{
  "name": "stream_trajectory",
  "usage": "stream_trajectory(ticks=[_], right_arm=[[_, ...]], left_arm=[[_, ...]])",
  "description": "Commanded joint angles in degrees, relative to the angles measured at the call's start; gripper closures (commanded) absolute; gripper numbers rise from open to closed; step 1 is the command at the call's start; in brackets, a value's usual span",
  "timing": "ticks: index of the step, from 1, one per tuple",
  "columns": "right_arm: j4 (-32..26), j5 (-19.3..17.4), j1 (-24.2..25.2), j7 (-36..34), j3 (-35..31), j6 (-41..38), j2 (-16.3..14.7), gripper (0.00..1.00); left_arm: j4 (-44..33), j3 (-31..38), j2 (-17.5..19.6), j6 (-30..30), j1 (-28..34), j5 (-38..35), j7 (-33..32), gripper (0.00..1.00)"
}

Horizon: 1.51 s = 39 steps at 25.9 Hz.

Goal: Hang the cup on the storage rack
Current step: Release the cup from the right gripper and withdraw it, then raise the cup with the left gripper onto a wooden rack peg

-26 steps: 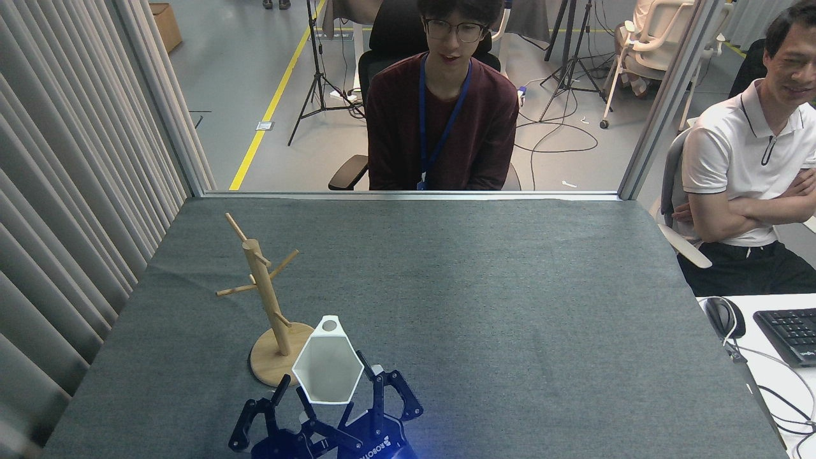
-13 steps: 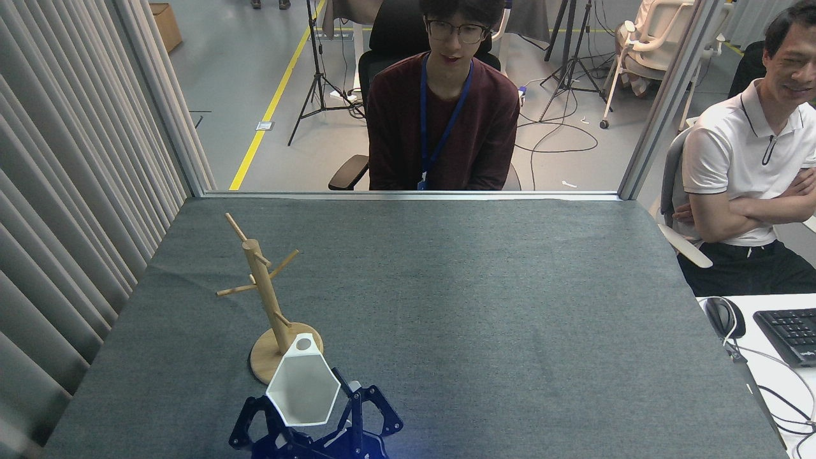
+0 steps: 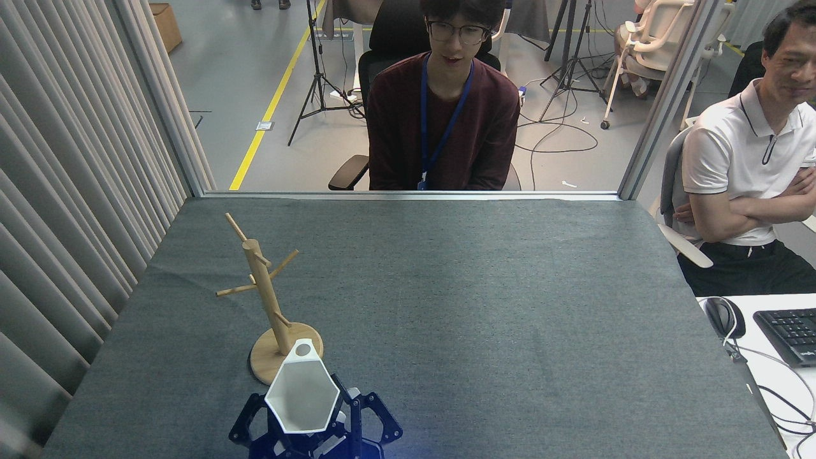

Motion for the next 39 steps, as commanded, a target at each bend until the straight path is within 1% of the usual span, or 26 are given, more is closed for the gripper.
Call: stream_trajectory(ticks=[1,2,4,8,11,13,14,15,17,18,19,20,21,22,24,25,26,27,29,31,32,35,39], right_arm=[[0.01,-0.16,0.13,0.06,0.04,-0.3,0.0,0.29],[0.01,-0.25,0.13,0.06,0.04,-0.3,0.0,0.18],[-0.08,-0.34,0.13,-0.37,0.04,-0.3,0.0,0.04],[-2.45,-0.43,0.13,-3.54,-0.23,-0.3,-0.18,0.02],[-7.73,-0.78,0.13,-4.51,-0.93,-0.21,-0.26,0.02],[-11.15,-2.45,0.04,-5.03,-3.13,1.02,-0.18,0.02],[-11.94,-5.08,-0.22,-4.95,-5.67,3.04,0.09,0.02],[-11.94,-8.95,-0.75,-4.33,-8.66,6.02,0.26,0.02],[-10.36,-18.18,-2.86,-2.4,-16.22,10.77,0.35,0.02],[-8.43,-21.34,-3.48,-0.64,-20.52,11.56,0.35,0.02],[-5.62,-22.22,-3.83,1.29,-23.86,11.48,0.09,0.02],[-2.72,-21.26,-3.83,2.17,-26.42,11.39,-0.44,0.02],[-0.52,-19.85,-3.57,2.35,-27.65,11.13,-0.88,0.02],[0.89,-18.8,-3.04,2.35,-28.26,10.42,-2.11,0.02],[1.24,-18.44,-1.28,2.26,-28.88,9.28,-6.15,0.02],[1.24,-18.44,0.39,2.09,-28.97,9.19,-7.47,0.02],[1.24,-18.62,1.44,2.0,-29.05,9.1,-7.91,0.02],[1.15,-18.62,1.97,1.73,-29.32,9.1,-8.0,0.02],[1.15,-18.71,2.32,1.73,-29.67,9.02,-8.09,0.02],[1.15,-18.71,2.24,1.73,-29.76,9.02,-8.18,0.02],[1.15,-18.71,2.24,1.73,-29.76,9.02,-8.17,0.02],[1.15,-18.71,1.8,1.91,-29.76,8.58,-8.09,0.02],[1.15,-18.71,1.27,2.0,-29.76,8.22,-8.0,0.02]], left_arm=[[0.01,0.05,-0.01,-0.02,-0.02,0.0,-0.1,0.6],[0.01,0.05,-0.01,-0.02,-0.02,0.0,-0.1,0.6],[0.01,0.05,-0.01,-0.02,-0.02,0.0,-0.1,0.59],[-0.08,0.05,-0.01,-0.02,-0.11,0.0,-0.1,0.58],[-0.16,0.05,-0.01,-0.11,-0.11,0.0,-0.1,0.57],[-0.43,0.05,-0.01,-0.11,-0.02,0.0,-0.1,0.55],[-0.43,0.05,-0.01,-0.11,-0.02,0.0,-0.1,0.55],[-0.51,0.05,-0.01,-0.02,-0.02,0.0,-0.1,0.55],[-0.43,0.05,-0.01,-0.02,-0.02,0.0,-0.01,0.55],[-0.43,0.05,-0.01,0.16,-0.02,0.0,-0.01,0.56],[-0.43,0.05,-0.01,0.42,0.06,0.0,-0.01,0.56],[-0.43,0.23,-0.1,0.77,0.06,0.0,-0.01,0.56],[-0.43,0.49,-0.27,1.12,0.06,0.0,-0.01,0.56],[-0.43,0.75,-0.45,2.09,-0.02,0.0,-0.01,0.56],[-0.25,0.84,-0.36,6.39,-0.9,0.09,-0.1,0.57],[0.1,0.93,-0.01,9.47,-1.87,0.0,-0.36,0.57],[0.28,1.37,-0.01,12.55,-2.92,-0.26,-0.71,0.56],[0.98,2.16,0.25,15.01,-3.72,-0.35,-0.89,0.56],[3.0,4.36,0.96,18.09,-4.86,-0.53,-0.98,0.57],[5.02,7.7,0.96,19.93,-6.35,-2.46,-1.07,0.58],[6.25,9.72,0.87,20.28,-6.88,-3.95,-1.07,0.6],[8.98,14.29,0.43,20.46,-8.73,-7.56,-1.07,0.6],[13.2,16.13,0.17,21.43,-11.54,-11.69,-1.15,0.6]])
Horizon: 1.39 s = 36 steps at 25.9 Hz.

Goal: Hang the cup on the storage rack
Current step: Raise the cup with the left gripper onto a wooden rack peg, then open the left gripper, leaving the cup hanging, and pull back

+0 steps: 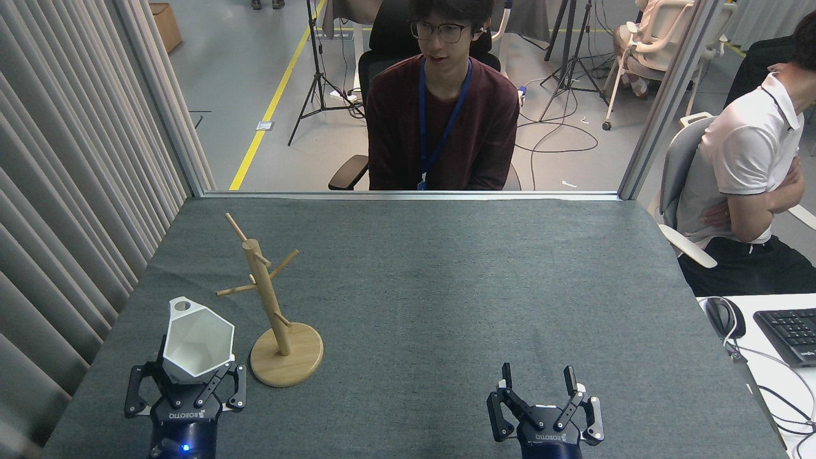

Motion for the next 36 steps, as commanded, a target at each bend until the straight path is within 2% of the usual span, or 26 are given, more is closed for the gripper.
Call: stream_trajectory(ticks=[1,8,20,24,29,31,32,33,34,36], right_arm=[[0.0,-0.01,-0.35,0.11,-0.01,-0.29,0.03,0.02],[0.0,-0.1,-0.35,0.02,-0.19,-0.56,-0.15,0.02],[0.0,-1.59,-0.61,0.02,-1.33,-0.64,-0.15,0.02],[0.44,-1.59,-1.14,-0.07,-1.33,-0.64,-0.15,0.02],[0.53,-1.59,-1.32,-0.07,-1.42,-0.64,0.12,0.02],[0.71,-1.68,-1.58,-0.16,-1.42,-0.64,0.12,0.02],[0.8,-1.68,-1.58,-0.16,-1.42,-0.64,0.12,0.02],[0.8,-1.68,-1.58,-0.24,-1.42,-0.64,0.03,0.02],[0.97,-1.68,-1.58,-0.24,-1.42,-0.64,0.12,0.02],[1.23,-1.77,-1.58,-0.24,-1.42,-0.64,0.12,0.02]], left_arm=[[3.6,1.7,-0.13,0.98,-2.58,-3.24,-0.03,0.6],[8.17,1.61,-1.28,1.15,-6.36,-9.31,0.06,0.6],[13.8,1.44,-1.72,1.24,-11.28,-11.59,0.32,0.6],[15.91,1.17,-2.15,1.42,-11.63,-14.67,0.76,0.59],[17.23,0.38,-3.03,1.42,-12.6,-15.2,1.02,0.57],[17.23,-0.85,-3.21,1.42,-12.6,-15.11,1.02,0.43],[17.23,-1.2,-3.3,1.42,-12.51,-15.11,1.02,0.27],[17.23,-1.64,-3.3,1.33,-12.43,-15.11,1.11,0.05],[17.23,-2.43,-3.3,1.15,-12.25,-15.11,1.11,0.0],[17.31,-4.28,-3.3,1.15,-12.07,-15.11,1.02,0.0]])
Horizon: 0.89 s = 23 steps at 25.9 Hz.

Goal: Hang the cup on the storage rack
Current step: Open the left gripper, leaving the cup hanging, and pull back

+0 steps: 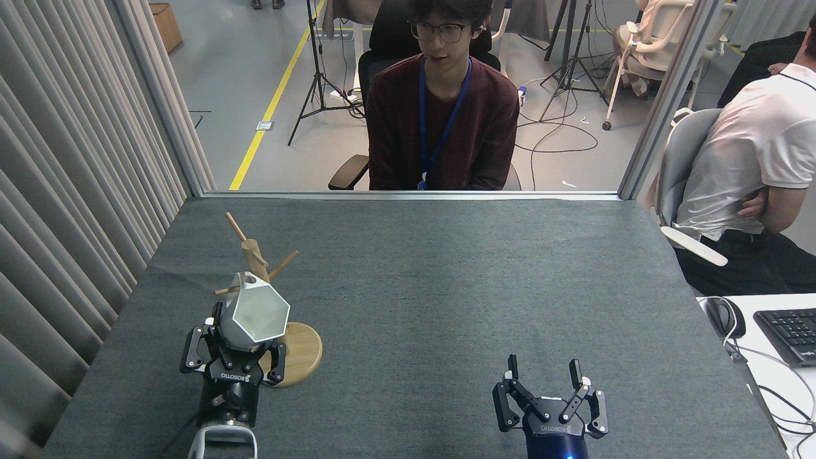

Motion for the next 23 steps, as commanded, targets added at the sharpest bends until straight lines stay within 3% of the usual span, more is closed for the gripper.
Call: stream_trajectory(ticks=[1,6,16,21,23], right_arm=[[0.34,-0.09,-0.22,-0.08,0.0,0.02,0.12,0.02],[0.6,-2.29,-0.92,-0.17,0.0,0.02,-0.06,0.02],[0.69,-2.37,-1.45,-0.17,0.0,0.02,-0.32,0.02],[0.69,-2.37,-1.54,-0.08,0.0,0.02,-0.85,0.02],[0.6,-2.37,-1.45,-0.08,0.0,-0.07,-1.9,0.02]], left_arm=[[0.13,-2.44,-0.14,-0.27,0.28,-0.01,-0.11,0.0],[-0.4,-3.32,-0.84,-0.27,1.69,-0.01,-0.11,0.0],[-2.42,-3.06,-0.58,-0.27,7.84,0.43,-0.11,0.0],[-8.04,-2.53,-0.58,-2.21,12.85,1.4,-0.82,0.0],[-11.03,-2.18,-0.49,-4.75,14.61,5.09,-0.82,0.0]])
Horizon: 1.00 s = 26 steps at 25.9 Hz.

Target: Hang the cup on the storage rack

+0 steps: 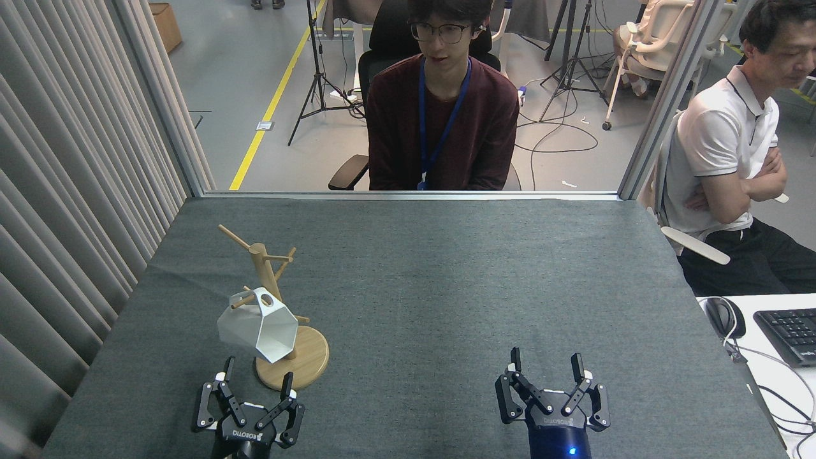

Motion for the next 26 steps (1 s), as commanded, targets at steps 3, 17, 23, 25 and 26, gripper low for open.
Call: stream_trajectory(ticks=[3,17,23,25,26], right_arm=[[-0.35,0.0,0.85,0.37,-1.06,-1.12,-2.26,0.02],[-9.14,0.09,13.15,0.37,-9.76,-11.06,-5.42,0.02],[-9.14,0.17,12.98,0.37,-11.17,-12.81,-6.48,0.02],[-9.23,0.17,12.98,0.37,-11.17,-12.73,-6.48,0.02],[-9.23,0.17,12.98,0.37,-11.17,-12.73,-6.57,0.02]], left_arm=[[-8.72,0.76,0.53,-8.16,4.99,12.55,-0.78,0.0],[-21.46,3.4,1.24,-21.78,13.17,39.09,-8.86,0.0],[-21.46,3.66,1.15,-21.25,13.08,39.01,-8.77,0.0],[-21.46,3.75,1.15,-21.17,13.08,39.01,-8.77,0.0],[-21.46,3.84,1.15,-21.17,13.08,39.01,-8.77,0.0]])
